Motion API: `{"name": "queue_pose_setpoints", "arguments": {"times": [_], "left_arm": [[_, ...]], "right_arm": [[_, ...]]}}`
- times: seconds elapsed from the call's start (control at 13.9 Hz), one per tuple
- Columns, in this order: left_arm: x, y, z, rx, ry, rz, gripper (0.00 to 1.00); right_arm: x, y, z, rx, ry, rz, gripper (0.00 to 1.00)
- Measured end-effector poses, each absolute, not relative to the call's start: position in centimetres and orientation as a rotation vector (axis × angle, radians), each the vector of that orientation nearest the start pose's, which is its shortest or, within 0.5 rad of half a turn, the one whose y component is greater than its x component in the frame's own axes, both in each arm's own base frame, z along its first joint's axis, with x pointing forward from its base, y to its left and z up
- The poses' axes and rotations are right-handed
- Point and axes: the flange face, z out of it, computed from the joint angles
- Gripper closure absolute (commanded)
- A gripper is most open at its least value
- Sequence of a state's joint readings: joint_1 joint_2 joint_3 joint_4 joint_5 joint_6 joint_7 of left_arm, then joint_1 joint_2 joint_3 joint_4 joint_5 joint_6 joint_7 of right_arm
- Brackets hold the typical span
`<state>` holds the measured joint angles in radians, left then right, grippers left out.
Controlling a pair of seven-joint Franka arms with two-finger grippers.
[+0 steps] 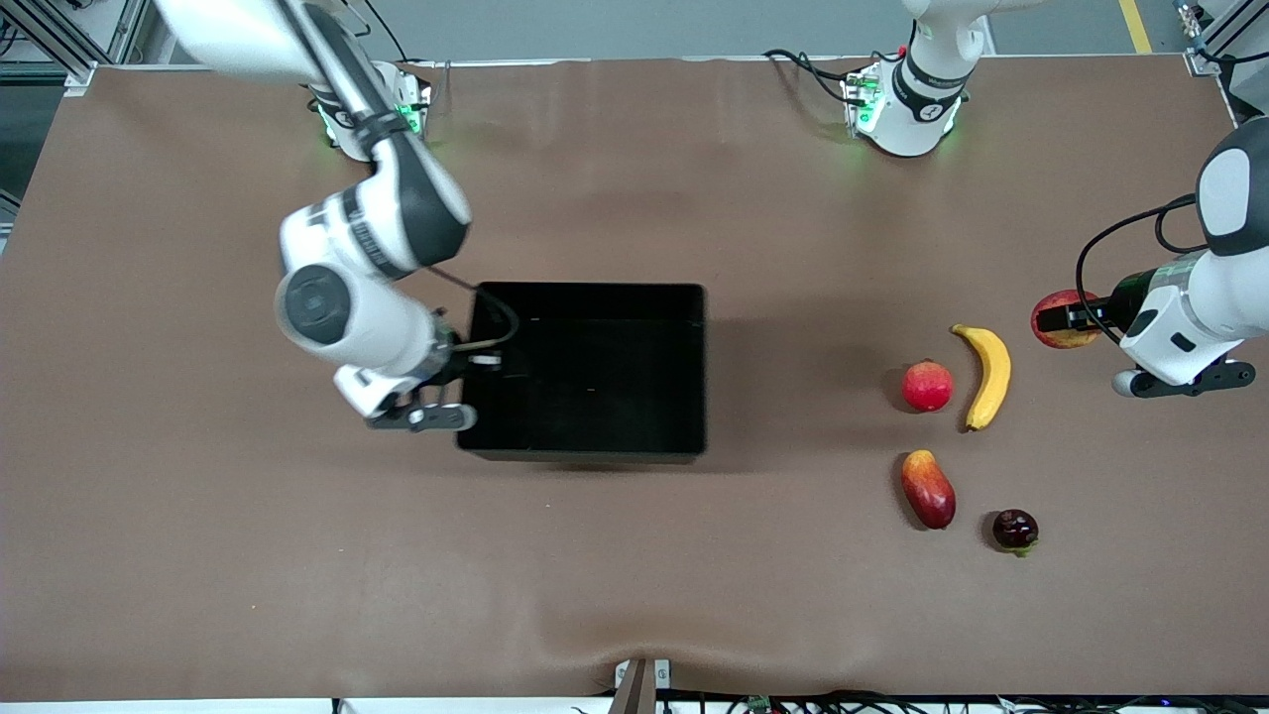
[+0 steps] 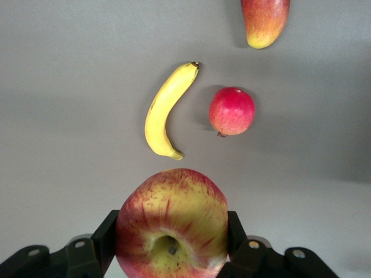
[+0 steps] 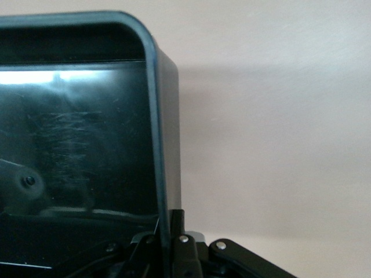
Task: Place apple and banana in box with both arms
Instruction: 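Keep pushing the black box toward the fruit with the right gripper, then withdraw the right gripper while the left gripper lifts the apple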
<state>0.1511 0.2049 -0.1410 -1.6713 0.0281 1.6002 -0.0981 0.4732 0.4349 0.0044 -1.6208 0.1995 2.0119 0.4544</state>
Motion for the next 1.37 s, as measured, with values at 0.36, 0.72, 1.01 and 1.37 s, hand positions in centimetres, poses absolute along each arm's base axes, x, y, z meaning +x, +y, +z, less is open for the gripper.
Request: {"name": "queue_pose_setpoints", "arguments": {"times": [0.36,0.72,1.01,1.37], "left_arm": [[59.1,1.1,46.3,-3.093,-0.188,0.425,1.0],[59.1,-2.0,46.0,-3.075,-0.256,0.437,1.0],[59.1,-3.3,45.2,-3.086,-0.317,0.47,1.0],[59.0,-4.4,44.8,-3.089,-0.363,0.486,1.0]], "right_arm": [[52.8,43.4,31.9,-2.993,0.263,0.189,1.0],[51.9,46.1,24.4,-2.982,0.263,0.17,0.9],[51.4,47.2,24.0,-2.981,0.24,0.163,0.0],[52.0,48.3,28.0,-2.941,0.214,0.086,0.0]]}}
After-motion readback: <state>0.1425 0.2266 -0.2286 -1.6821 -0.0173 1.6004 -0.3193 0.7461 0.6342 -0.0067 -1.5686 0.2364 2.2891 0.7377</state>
